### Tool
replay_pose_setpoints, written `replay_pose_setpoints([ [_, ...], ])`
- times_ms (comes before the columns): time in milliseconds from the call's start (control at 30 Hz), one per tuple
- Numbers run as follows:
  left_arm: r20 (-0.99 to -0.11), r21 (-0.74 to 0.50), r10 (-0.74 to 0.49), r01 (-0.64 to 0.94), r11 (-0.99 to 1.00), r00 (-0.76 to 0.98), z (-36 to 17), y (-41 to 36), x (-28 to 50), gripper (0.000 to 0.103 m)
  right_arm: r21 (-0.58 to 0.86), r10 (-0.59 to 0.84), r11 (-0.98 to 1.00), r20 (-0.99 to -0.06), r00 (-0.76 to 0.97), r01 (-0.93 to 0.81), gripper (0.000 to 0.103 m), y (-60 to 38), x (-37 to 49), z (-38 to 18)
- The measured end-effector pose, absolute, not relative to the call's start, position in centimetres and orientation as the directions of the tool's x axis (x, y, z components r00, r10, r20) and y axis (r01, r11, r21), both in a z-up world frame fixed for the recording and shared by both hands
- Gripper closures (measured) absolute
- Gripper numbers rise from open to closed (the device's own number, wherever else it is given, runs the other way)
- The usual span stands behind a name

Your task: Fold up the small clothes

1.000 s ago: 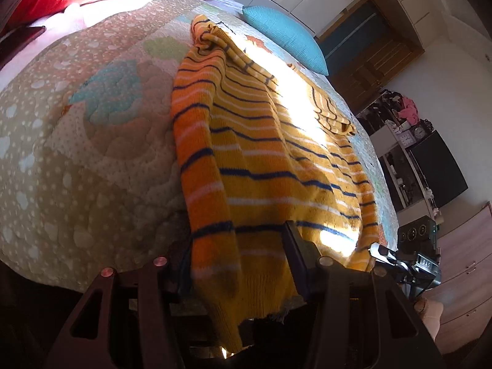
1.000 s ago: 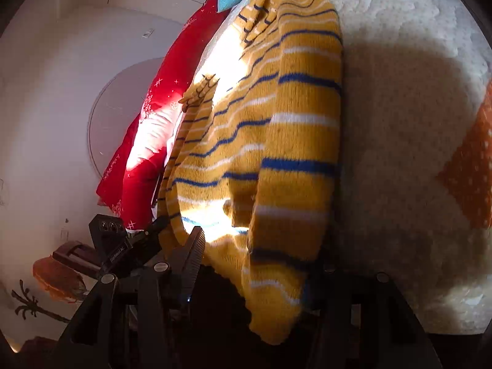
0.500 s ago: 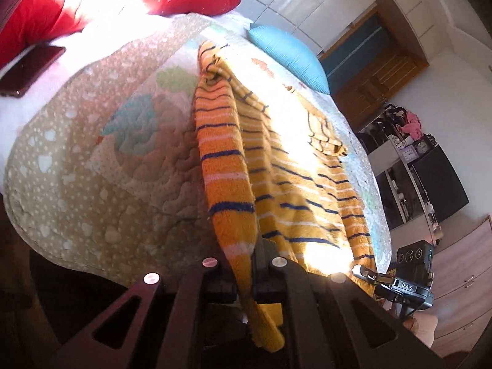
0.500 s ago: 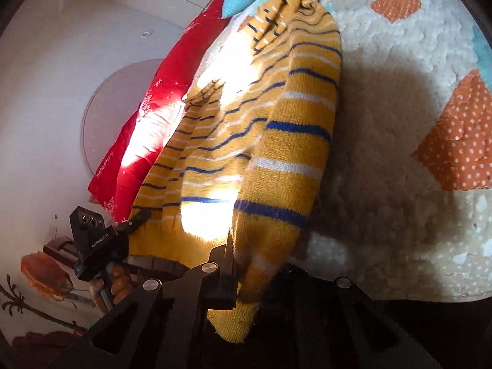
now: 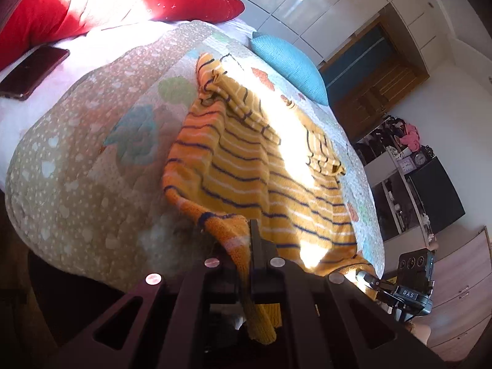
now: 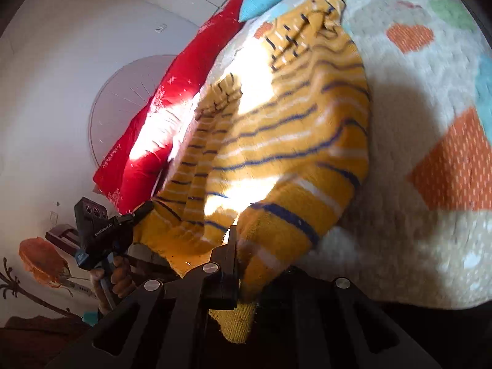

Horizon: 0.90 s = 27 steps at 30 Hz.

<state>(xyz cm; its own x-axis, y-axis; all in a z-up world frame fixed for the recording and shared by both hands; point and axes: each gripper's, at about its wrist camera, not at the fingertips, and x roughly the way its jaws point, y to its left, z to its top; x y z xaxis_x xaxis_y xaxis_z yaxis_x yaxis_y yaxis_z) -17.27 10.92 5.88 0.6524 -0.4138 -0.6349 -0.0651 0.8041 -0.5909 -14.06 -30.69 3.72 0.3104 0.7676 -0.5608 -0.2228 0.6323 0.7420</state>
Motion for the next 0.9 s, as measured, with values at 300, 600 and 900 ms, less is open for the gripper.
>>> replay_pose_setpoints([
  [300,-0.601,-0.555,-0.349,-0.061,0.83,0.719,10.0,11.0,-2.7,0.099,0.711,0.734,0.651,-0.501,0.458,-0.265,0.094,-30.4,0.2,9.7],
  [600,-0.695,-0.513,-0.312,-0.143,0.846,0.648,7.7,10.8,7.4,0.099,0.749,0.707,0.654,-0.556,0.438,-0.105,0.091,-30.3,11.0,5.7],
  [900,-0.688,-0.635,-0.339,-0.306,0.709,0.641,4.4,14.9,12.7,0.066,0.864,0.752,0.496,-0.475,0.457,0.081,0.058,-32.5,18.1,1.8],
])
